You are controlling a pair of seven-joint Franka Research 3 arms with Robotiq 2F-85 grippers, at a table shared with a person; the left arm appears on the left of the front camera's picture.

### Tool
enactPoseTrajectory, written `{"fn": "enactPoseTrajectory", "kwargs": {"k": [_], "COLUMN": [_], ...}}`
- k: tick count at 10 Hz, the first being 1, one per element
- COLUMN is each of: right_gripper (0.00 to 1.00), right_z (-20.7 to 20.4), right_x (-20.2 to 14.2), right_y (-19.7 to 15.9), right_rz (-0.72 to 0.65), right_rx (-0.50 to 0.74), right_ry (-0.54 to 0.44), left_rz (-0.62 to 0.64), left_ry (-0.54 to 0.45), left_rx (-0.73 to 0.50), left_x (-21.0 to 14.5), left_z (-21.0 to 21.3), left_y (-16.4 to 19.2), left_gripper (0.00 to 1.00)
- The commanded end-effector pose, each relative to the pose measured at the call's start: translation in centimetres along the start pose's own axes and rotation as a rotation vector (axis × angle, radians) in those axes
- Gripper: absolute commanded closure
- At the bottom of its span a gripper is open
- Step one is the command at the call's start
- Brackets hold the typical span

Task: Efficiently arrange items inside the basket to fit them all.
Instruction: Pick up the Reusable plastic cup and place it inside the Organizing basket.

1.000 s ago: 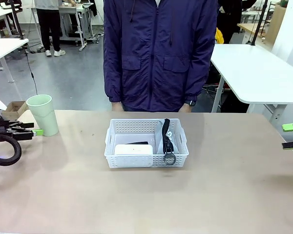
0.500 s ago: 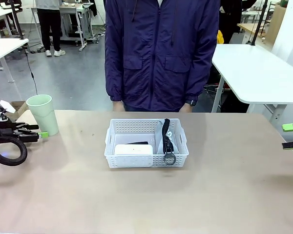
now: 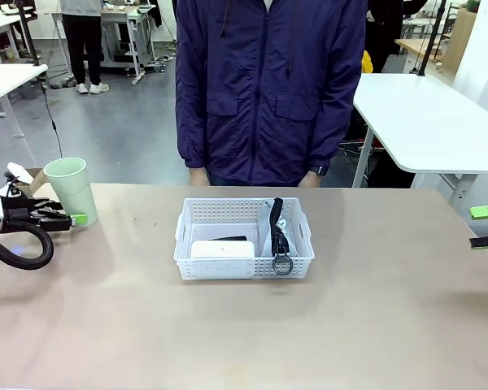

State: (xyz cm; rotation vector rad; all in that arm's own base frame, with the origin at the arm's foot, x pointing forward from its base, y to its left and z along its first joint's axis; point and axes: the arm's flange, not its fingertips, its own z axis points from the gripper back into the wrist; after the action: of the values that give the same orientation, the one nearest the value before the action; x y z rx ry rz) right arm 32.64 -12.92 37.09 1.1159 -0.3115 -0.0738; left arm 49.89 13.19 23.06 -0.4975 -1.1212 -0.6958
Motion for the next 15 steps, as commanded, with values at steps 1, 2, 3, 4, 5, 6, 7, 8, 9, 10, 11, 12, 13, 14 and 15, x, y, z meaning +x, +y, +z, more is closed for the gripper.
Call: {"fn": "enactPoseTrajectory", "kwargs": {"k": [1, 2, 3, 4, 5, 6, 7, 8, 9, 10, 11, 12, 13, 14, 15], "right_gripper": [0.00, 0.00, 0.00, 0.00, 0.00, 0.00, 0.00, 0.00, 0.00, 0.00, 0.00, 0.00, 0.00, 0.00, 0.00], "right_z": [0.0, 0.0, 0.0, 0.0, 0.0, 0.0, 0.0, 0.0, 0.0, 0.0, 0.0, 0.0, 0.0, 0.0, 0.0], "right_x": [0.0, 0.0, 0.0, 0.0, 0.0, 0.0, 0.0, 0.0, 0.0, 0.0, 0.0, 0.0, 0.0, 0.0, 0.0], "right_y": [0.5, 0.5, 0.5, 0.5, 0.5, 0.5, 0.5, 0.5, 0.5, 0.5, 0.5, 0.5, 0.5, 0.5, 0.5], "right_rz": [-0.013, -0.013, -0.013, -0.013, -0.013, -0.013, -0.013, -0.013, -0.013, -0.013, -0.013, -0.013, -0.013, -0.013, -0.013], "right_rx": [0.011, 0.011, 0.011, 0.011, 0.011, 0.011, 0.011, 0.011, 0.011, 0.011, 0.011, 0.011, 0.011, 0.011, 0.011], "right_ry": [-0.007, -0.007, -0.007, -0.007, -0.007, -0.007, -0.007, -0.007, -0.007, -0.007, -0.007, -0.007, -0.007, -0.007, -0.007], "left_rz": [-0.001, -0.001, -0.004, 0.002, 0.013, 0.027, 0.024, 0.037, 0.046, 0.053, 0.072, 0.071, 0.088, 0.088, 0.090], "left_ry": [-0.081, -0.113, -0.167, -0.177, -0.188, -0.202, -0.228, -0.256, -0.299, -0.307, -0.311, -0.319, -0.305, -0.300, -0.300], "left_rx": [-0.027, -0.050, -0.039, -0.046, -0.053, -0.069, -0.062, -0.063, -0.066, -0.075, -0.087, -0.080, -0.084, -0.081, -0.082], "left_x": [0.4, 0.7, 1.0, 1.1, 1.3, 1.6, 1.7, 1.9, 1.9, 1.9, 1.9, 1.9, 1.9, 1.9, 1.9], "left_z": [-0.4, -0.2, -0.1, -0.1, 0.0, 0.2, 0.2, 0.3, 0.0, -0.1, -0.1, -0.2, -0.2, -0.2, -0.2], "left_y": [0.1, 0.0, 0.1, 0.1, 0.1, 0.0, 0.1, 0.2, 0.1, 0.1, 0.2, 0.4, 0.4, 0.5, 0.5], "left_gripper": [0.00, 0.00, 0.00, 0.00, 0.00, 0.00, 0.00, 0.00, 0.00, 0.00, 0.00, 0.25, 0.58, 0.83, 1.00]}}
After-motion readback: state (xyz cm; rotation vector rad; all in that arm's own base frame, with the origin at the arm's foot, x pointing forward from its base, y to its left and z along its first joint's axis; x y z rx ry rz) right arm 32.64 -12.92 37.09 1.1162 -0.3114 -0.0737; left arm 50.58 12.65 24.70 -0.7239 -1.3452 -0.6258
